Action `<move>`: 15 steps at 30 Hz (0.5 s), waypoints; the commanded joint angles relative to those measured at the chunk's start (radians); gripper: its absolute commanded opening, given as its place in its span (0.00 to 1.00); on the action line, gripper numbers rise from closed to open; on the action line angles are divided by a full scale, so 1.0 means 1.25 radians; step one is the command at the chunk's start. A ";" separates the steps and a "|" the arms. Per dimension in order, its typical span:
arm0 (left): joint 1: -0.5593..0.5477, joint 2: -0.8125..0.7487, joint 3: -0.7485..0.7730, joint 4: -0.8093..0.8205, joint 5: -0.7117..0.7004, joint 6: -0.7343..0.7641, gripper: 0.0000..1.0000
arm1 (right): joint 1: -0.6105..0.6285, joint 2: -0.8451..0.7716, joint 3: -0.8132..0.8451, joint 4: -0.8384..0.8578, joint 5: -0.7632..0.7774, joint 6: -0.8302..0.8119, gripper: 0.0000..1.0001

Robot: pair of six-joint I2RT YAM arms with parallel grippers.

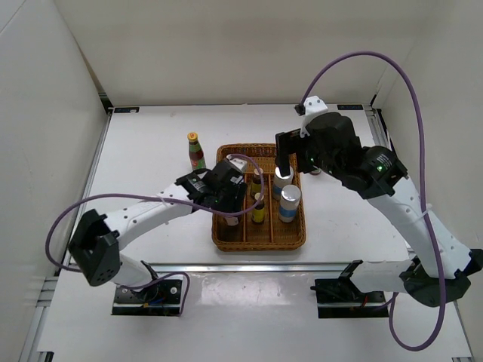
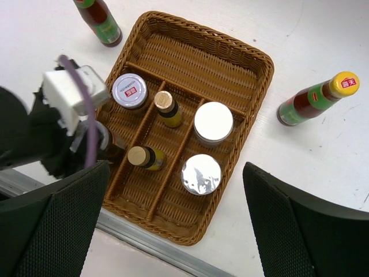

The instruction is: Organize the condiment bottles

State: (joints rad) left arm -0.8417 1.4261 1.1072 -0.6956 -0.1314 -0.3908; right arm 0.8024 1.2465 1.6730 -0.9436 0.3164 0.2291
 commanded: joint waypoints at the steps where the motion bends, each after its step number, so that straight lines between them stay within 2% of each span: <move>1: -0.004 0.017 0.011 0.044 -0.069 -0.019 0.11 | -0.003 -0.024 -0.018 -0.002 0.019 0.033 0.99; 3: -0.004 0.058 0.011 0.051 -0.082 -0.019 0.11 | -0.003 -0.024 -0.034 -0.002 -0.025 0.042 0.99; 5: -0.004 0.080 0.011 0.059 -0.083 -0.026 0.15 | -0.003 -0.024 -0.050 -0.002 -0.032 0.050 0.99; 6: -0.004 0.091 0.011 0.067 -0.083 -0.026 0.26 | -0.003 -0.017 -0.050 -0.002 -0.032 0.062 0.99; 7: -0.004 0.109 0.019 0.067 -0.083 -0.036 0.42 | -0.003 -0.017 -0.058 -0.002 -0.041 0.071 0.99; 8: -0.011 0.110 0.019 0.067 -0.083 -0.036 0.42 | -0.003 -0.017 -0.058 -0.002 -0.041 0.071 0.99; 9: -0.011 0.119 0.027 0.067 -0.083 -0.036 0.56 | -0.003 -0.017 -0.067 -0.002 -0.034 0.071 0.99; 10: -0.011 0.119 0.027 0.067 -0.083 -0.036 0.61 | -0.003 -0.017 -0.067 -0.002 -0.026 0.078 0.99; 12: -0.019 0.119 0.027 0.067 -0.090 -0.036 0.70 | -0.003 -0.017 -0.067 -0.002 0.015 0.085 0.99; 14: -0.019 0.093 0.035 0.067 -0.097 -0.036 0.74 | -0.003 -0.017 -0.067 -0.021 0.043 0.085 0.99; 15: -0.019 0.084 0.049 0.055 -0.112 -0.036 0.88 | -0.003 -0.006 -0.059 -0.021 0.051 0.085 0.99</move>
State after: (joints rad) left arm -0.8597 1.5726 1.1183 -0.6525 -0.2310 -0.4271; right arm 0.8001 1.2343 1.5875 -0.9615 0.3168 0.3126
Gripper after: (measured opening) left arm 0.851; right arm 0.992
